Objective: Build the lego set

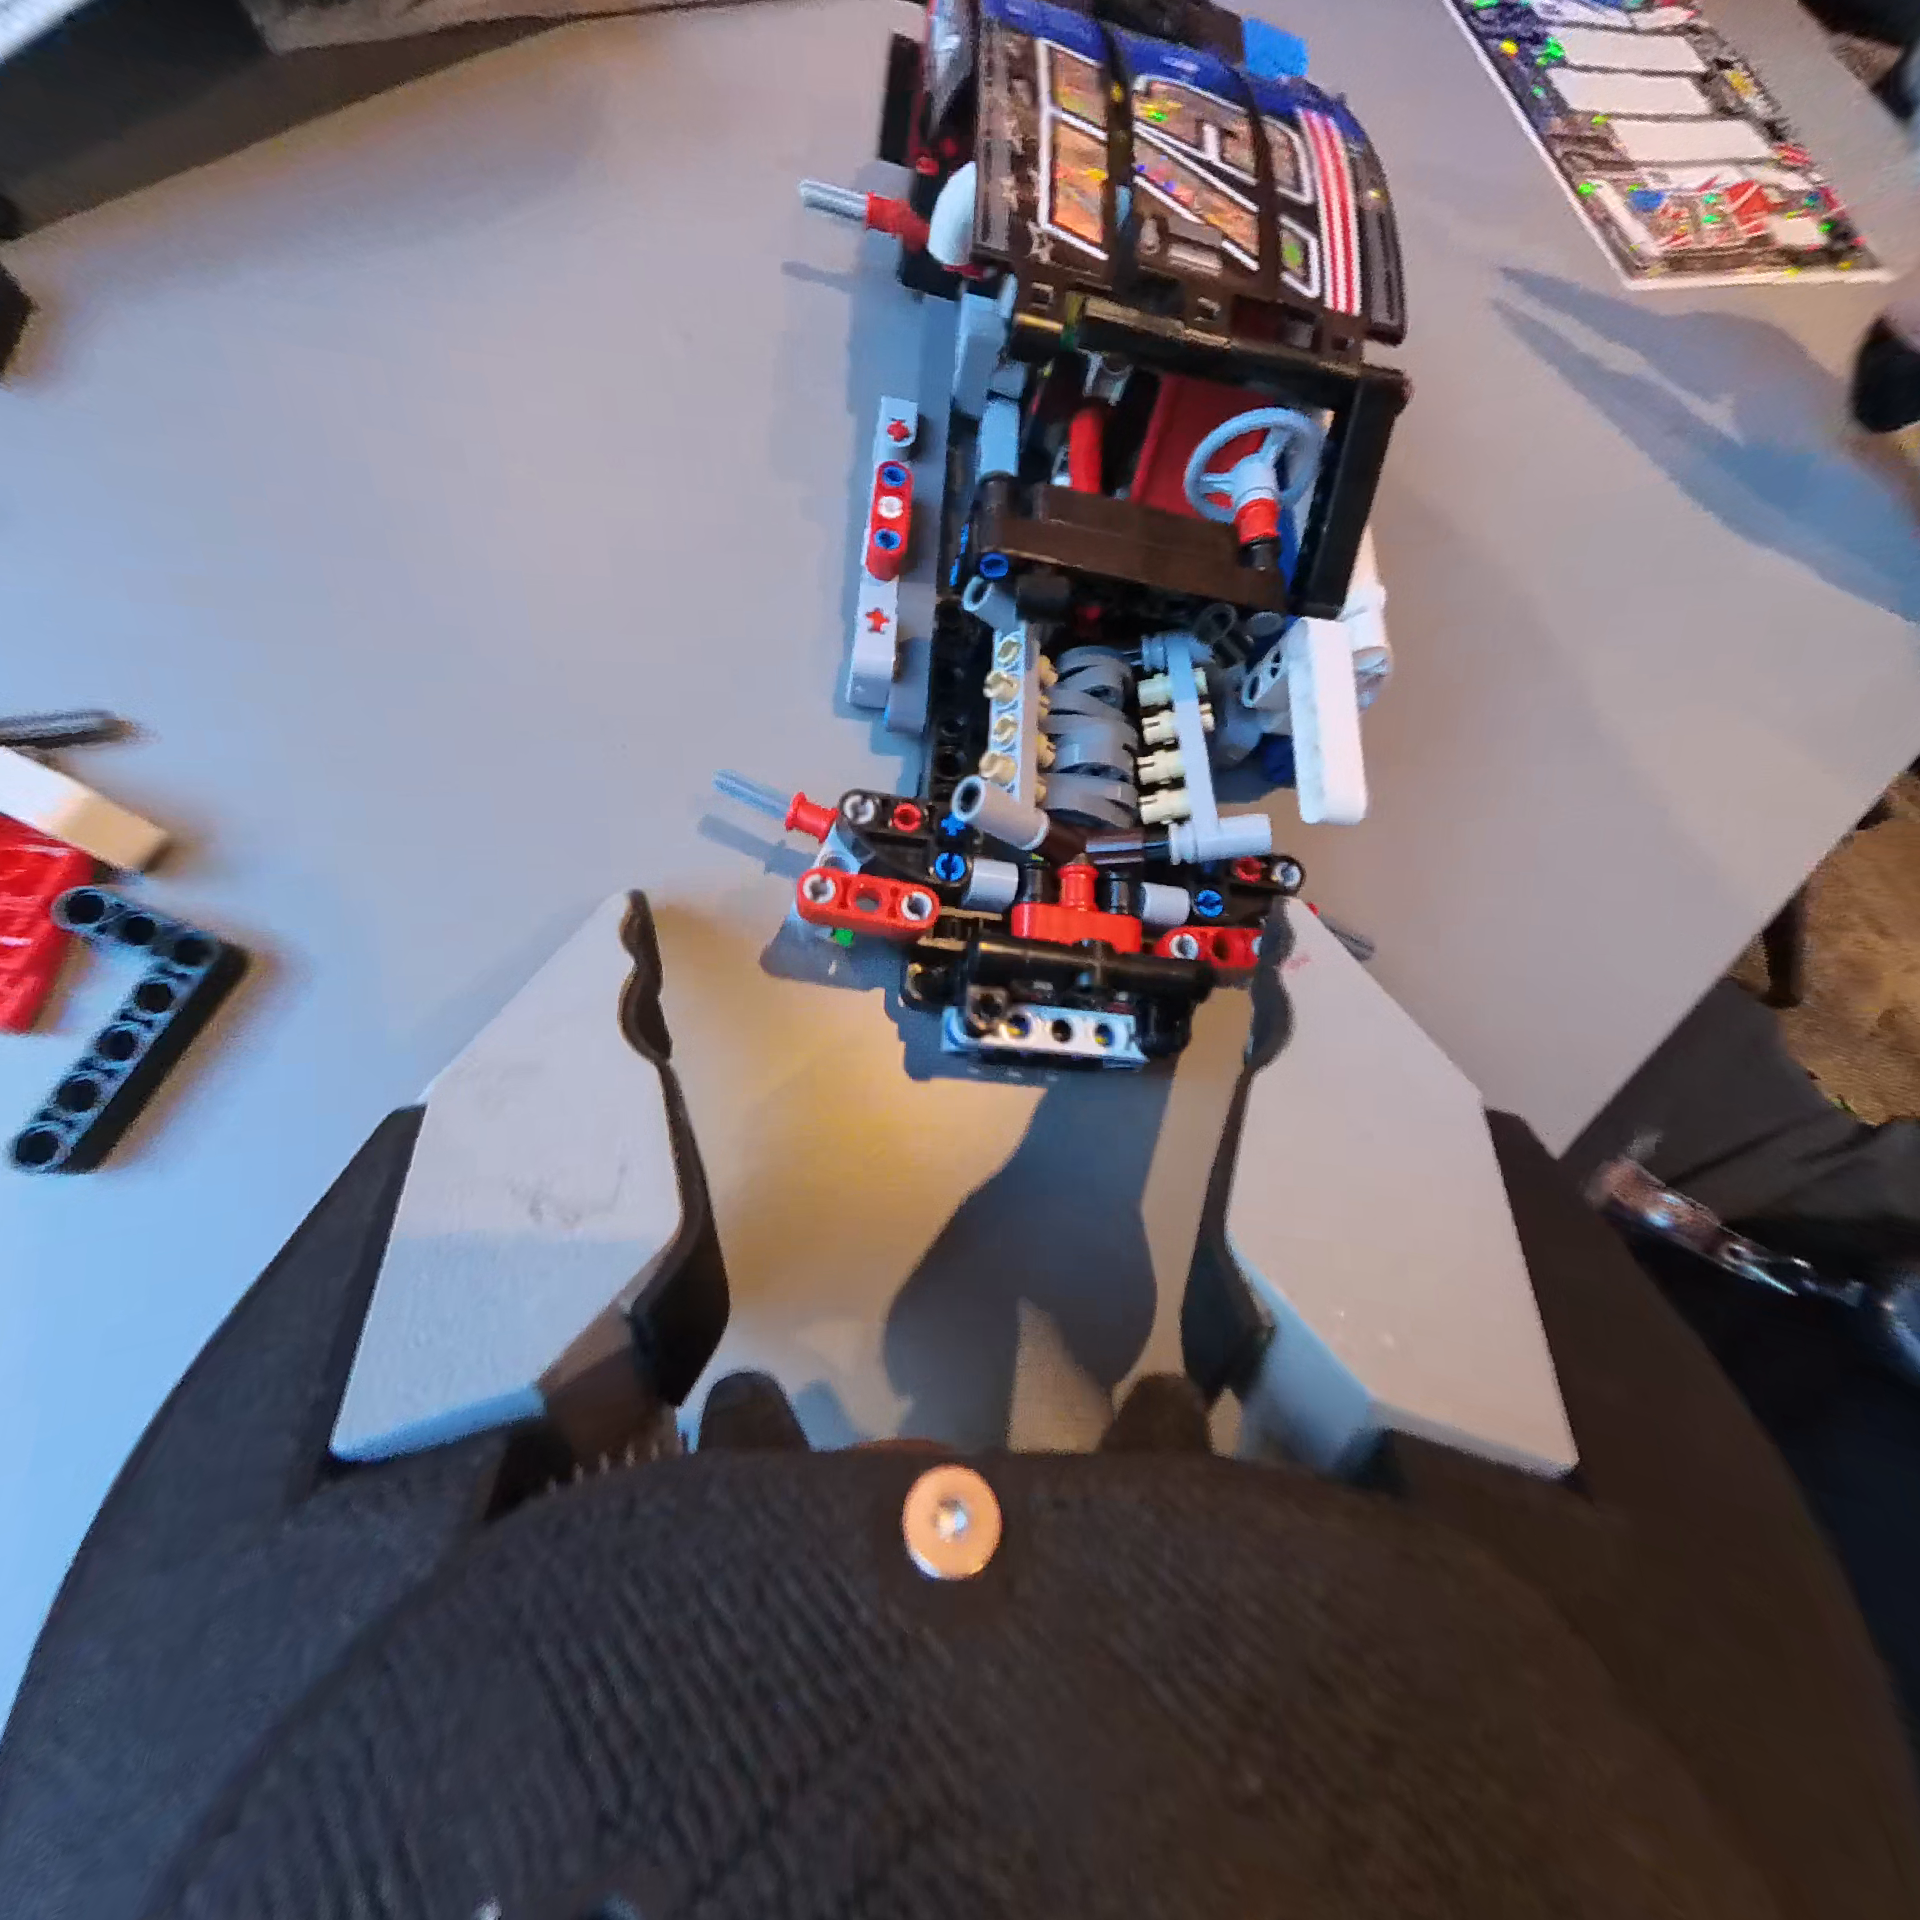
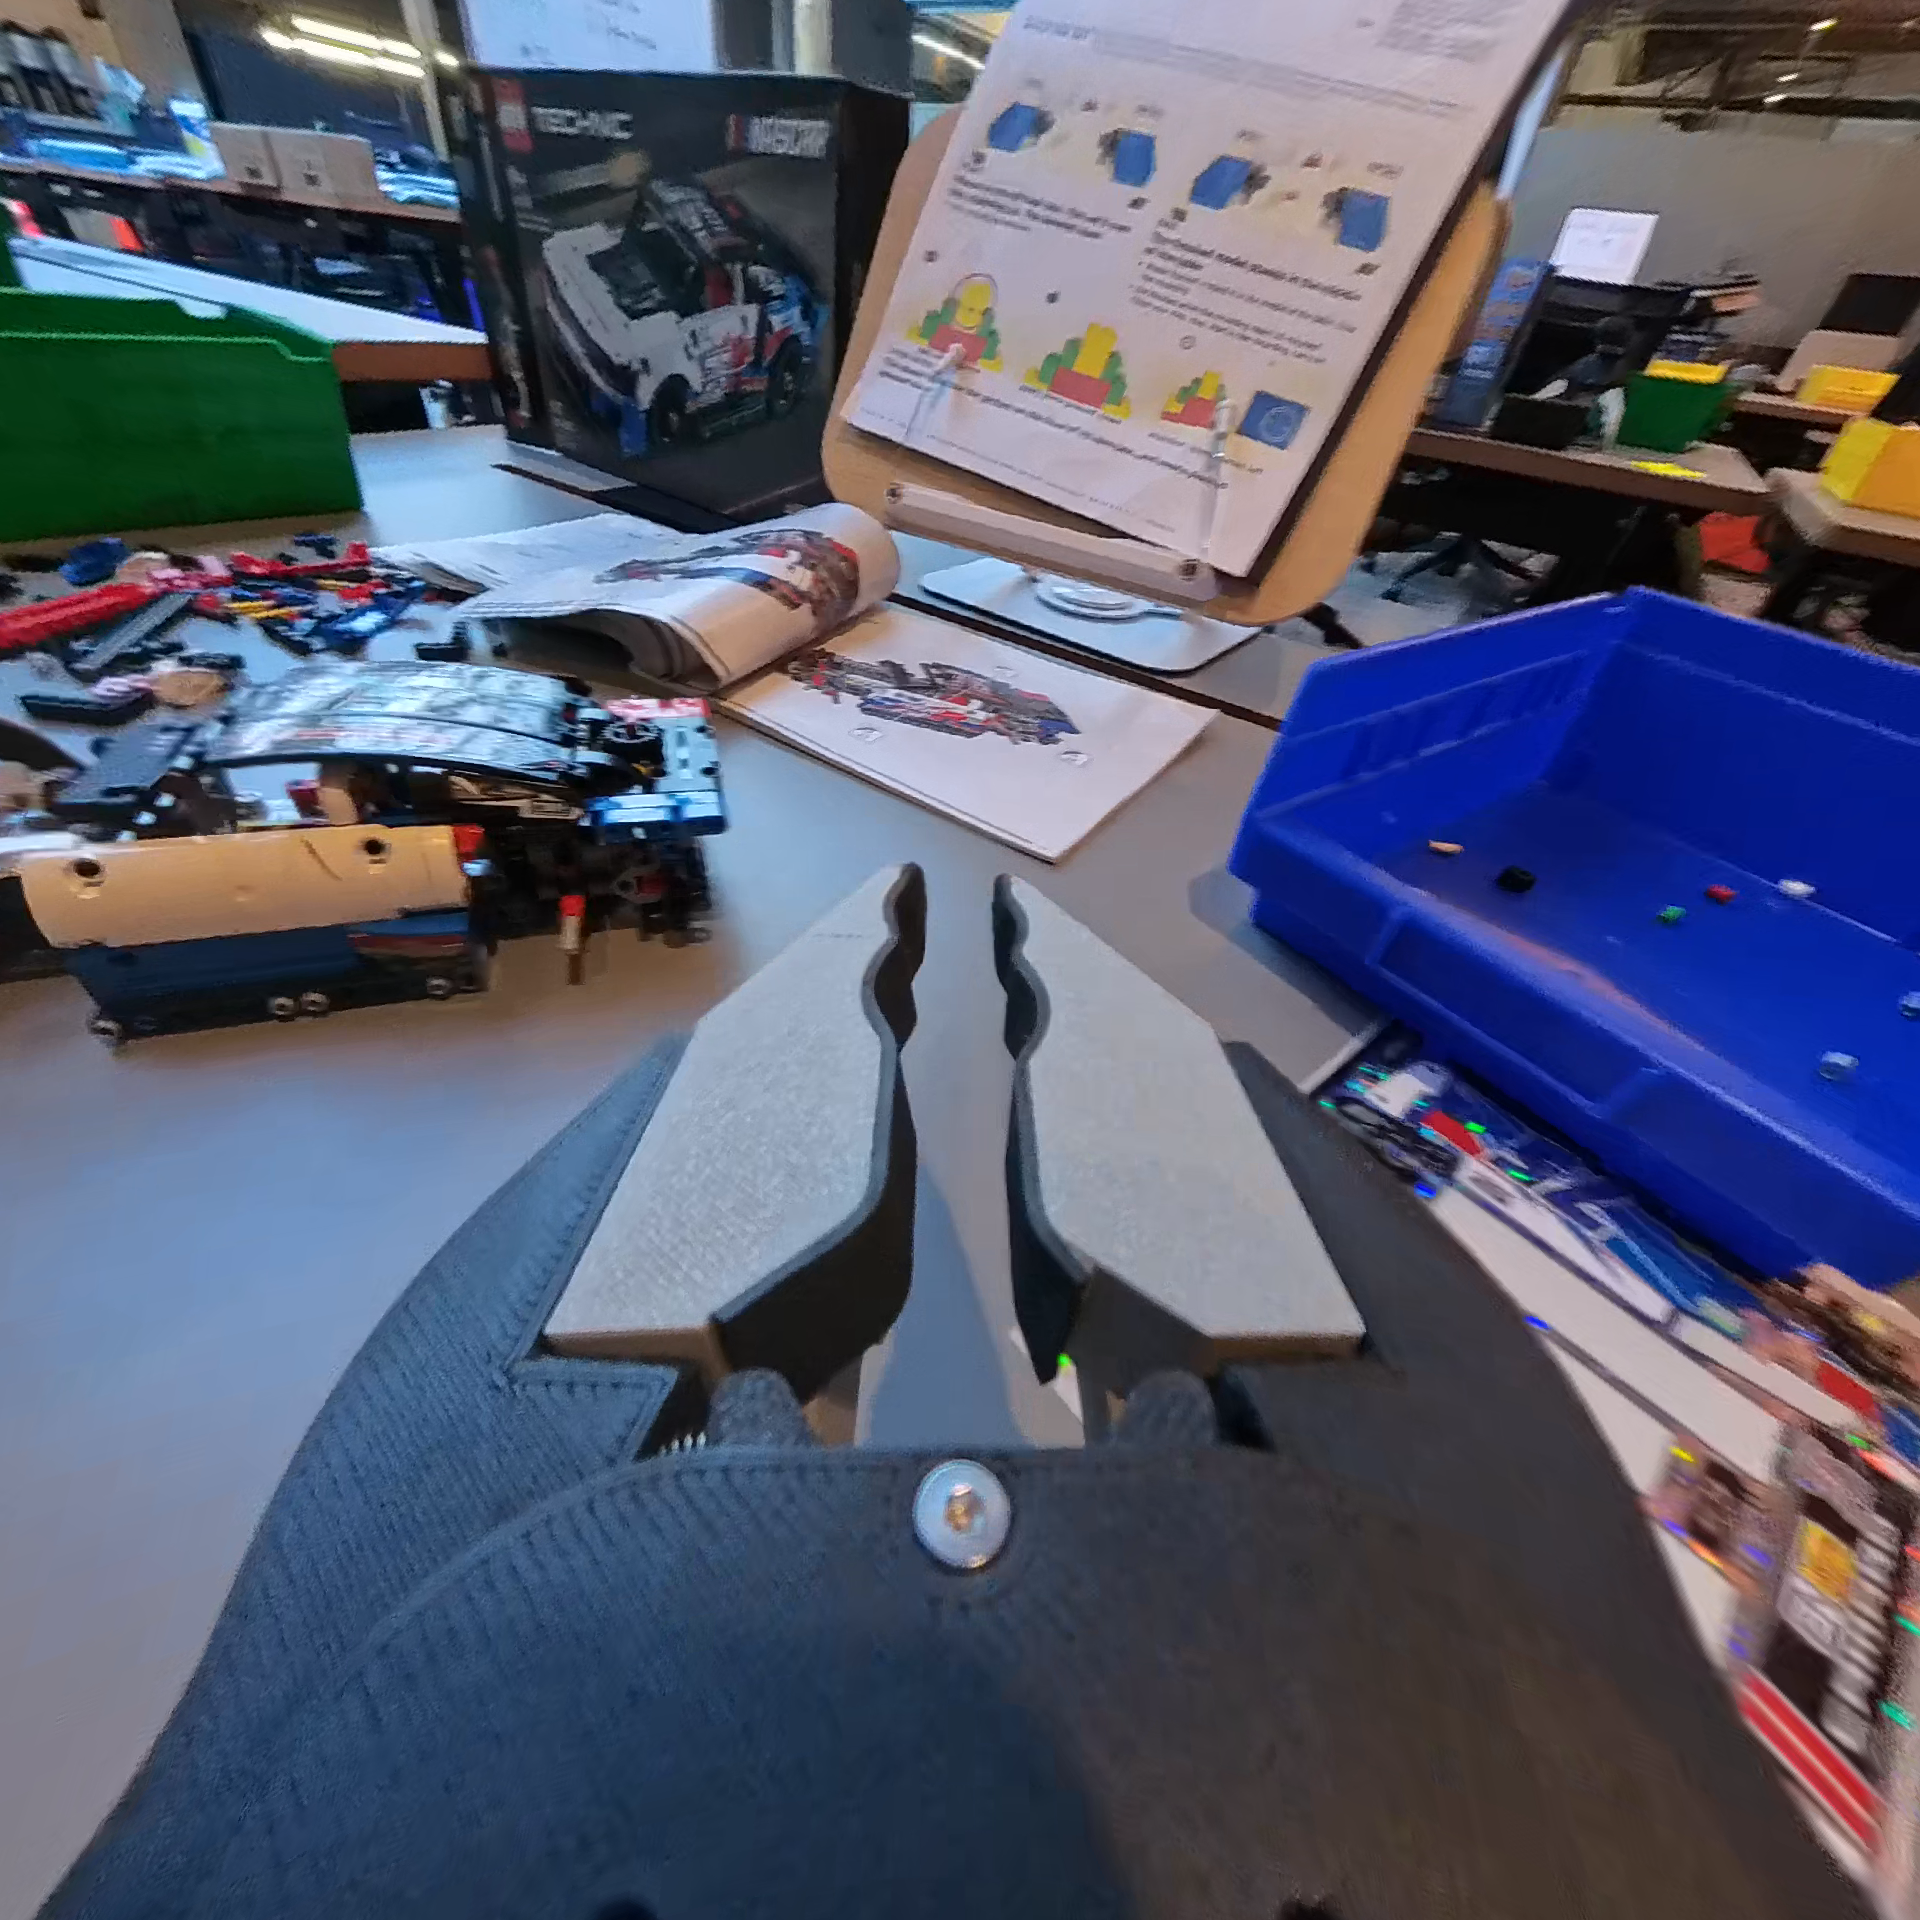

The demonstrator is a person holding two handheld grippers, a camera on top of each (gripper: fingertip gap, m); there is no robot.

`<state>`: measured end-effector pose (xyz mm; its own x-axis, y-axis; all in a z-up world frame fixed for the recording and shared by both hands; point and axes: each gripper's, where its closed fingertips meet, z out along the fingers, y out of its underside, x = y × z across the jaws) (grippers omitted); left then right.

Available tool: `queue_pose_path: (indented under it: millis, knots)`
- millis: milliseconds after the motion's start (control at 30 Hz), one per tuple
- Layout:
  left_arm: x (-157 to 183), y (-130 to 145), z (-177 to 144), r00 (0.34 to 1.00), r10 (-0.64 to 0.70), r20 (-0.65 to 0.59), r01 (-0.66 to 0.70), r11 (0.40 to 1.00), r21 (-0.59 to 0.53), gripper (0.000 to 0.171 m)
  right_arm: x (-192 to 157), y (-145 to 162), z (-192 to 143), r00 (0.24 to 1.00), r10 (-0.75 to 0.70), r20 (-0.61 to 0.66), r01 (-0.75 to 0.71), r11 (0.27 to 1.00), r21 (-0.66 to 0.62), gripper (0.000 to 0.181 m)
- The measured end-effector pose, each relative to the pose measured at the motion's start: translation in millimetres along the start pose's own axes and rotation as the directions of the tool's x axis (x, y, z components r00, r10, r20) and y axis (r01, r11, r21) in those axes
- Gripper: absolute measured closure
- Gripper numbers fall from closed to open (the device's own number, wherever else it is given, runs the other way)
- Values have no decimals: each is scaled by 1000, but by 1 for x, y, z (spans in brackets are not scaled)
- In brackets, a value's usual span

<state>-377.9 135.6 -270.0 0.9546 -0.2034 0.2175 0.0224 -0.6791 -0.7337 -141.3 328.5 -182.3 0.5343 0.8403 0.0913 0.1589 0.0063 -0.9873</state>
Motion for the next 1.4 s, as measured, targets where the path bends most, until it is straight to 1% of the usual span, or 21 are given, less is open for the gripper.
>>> queue_pose_path:
  millis: [100,200,267,300,367,433,533,600,700,767,833,933,1067,1333,1400]
  knots:
    - [-18,-5,-6,999,-1,46,1,1000,16,65,27,-2,-18,996,-13,-84,12,1000,-8,167]
    - [-28,-6,-14,998,7,67,-10,999,36,70,66,2,-41,979,-12,-202,1,999,-51,160]
    - [-32,-4,-20,996,13,83,-17,999,47,71,93,13,-58,962,27,-270,-63,990,-125,154]
    - [-32,-3,-23,997,12,81,-16,998,53,71,103,19,-65,956,62,-288,-112,981,-158,147]
    - [-32,1,-27,997,6,79,-11,998,66,71,115,33,-77,943,127,-306,-199,957,-214,135]
    - [-31,3,-30,997,5,76,-11,997,78,73,118,46,-82,940,137,-314,-227,935,-272,130]
    - [-30,7,-32,997,12,78,-18,997,80,75,115,63,-81,944,119,-308,-230,906,-355,129]
    - [-29,7,-33,998,10,69,-16,996,90,75,107,63,-75,948,143,-284,-241,906,-348,131]
    - [-25,5,-34,998,12,56,-18,993,115,76,85,61,-62,957,199,-210,-262,903,-340,131]
    - [-25,3,-36,997,27,70,-36,991,128,76,72,62,-55,965,193,-179,-245,906,-345,131]
    - [-26,2,-36,996,31,80,-42,990,134,77,62,64,-50,975,148,-164,-198,914,-353,134]
    - [-29,1,-38,994,25,107,-40,988,147,77,59,71,-45,981,78,-178,-142,913,-382,135]
    - [-37,-2,-43,987,14,163,-44,983,178,83,55,73,-37,979,91,-180,-154,914,-376,134]
    - [-40,-4,-45,981,8,193,-46,980,194,85,47,73,-37,980,86,-177,-148,914,-377,134]
    - [-42,-6,-47,977,9,214,-54,977,205,86,49,73,-38,978,77,-196,-147,914,-377,133]
